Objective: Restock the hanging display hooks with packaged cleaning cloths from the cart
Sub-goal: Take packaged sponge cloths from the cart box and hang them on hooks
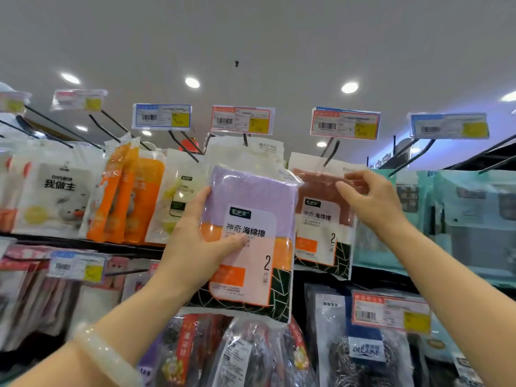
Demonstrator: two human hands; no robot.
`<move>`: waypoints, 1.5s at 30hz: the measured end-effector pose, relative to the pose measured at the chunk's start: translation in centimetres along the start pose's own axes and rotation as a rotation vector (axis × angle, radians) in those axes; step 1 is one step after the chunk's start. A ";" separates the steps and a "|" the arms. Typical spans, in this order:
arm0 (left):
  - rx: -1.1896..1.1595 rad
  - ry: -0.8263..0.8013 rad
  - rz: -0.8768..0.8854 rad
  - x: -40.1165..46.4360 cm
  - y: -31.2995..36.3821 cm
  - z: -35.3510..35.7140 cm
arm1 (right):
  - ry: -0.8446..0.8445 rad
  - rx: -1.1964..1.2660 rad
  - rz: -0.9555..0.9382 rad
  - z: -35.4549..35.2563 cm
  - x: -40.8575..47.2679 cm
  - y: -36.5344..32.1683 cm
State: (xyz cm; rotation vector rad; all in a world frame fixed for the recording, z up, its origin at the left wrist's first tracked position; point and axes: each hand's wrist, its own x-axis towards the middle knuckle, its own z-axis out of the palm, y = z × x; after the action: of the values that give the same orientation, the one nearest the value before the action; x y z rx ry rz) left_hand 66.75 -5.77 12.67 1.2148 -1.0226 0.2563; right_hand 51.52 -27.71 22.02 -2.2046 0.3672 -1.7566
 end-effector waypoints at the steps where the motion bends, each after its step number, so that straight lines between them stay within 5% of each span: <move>1: -0.019 -0.012 -0.001 0.0 0.2 0.7 | -0.090 0.132 -0.010 -0.3 -0.9 -0.9; 4: -0.065 -0.070 -0.020 -0.2 0.7 3.3 | -0.430 0.352 0.027 -1.2 -2.6 -2.5; 6: -0.078 -0.110 -0.017 -0.5 0.9 4.9 | -0.502 0.488 0.080 -1.8 -3.1 -2.6; 14: -0.099 -0.238 -0.050 -0.5 2.0 9.3 | -0.398 0.519 0.092 -5.0 -2.2 -0.4; 29: 0.060 -0.224 0.055 4.1 3.3 10.7 | -0.333 0.652 0.126 -4.6 1.8 0.0; 45: 0.251 -0.231 0.024 6.3 1.5 12.0 | -0.283 0.232 0.114 -2.0 2.1 1.9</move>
State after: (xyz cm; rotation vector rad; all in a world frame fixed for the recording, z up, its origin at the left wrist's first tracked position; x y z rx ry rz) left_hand 63.07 -17.66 18.29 1.4849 -1.2323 0.2726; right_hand 50.03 -30.41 23.57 -2.1761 0.2063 -1.3309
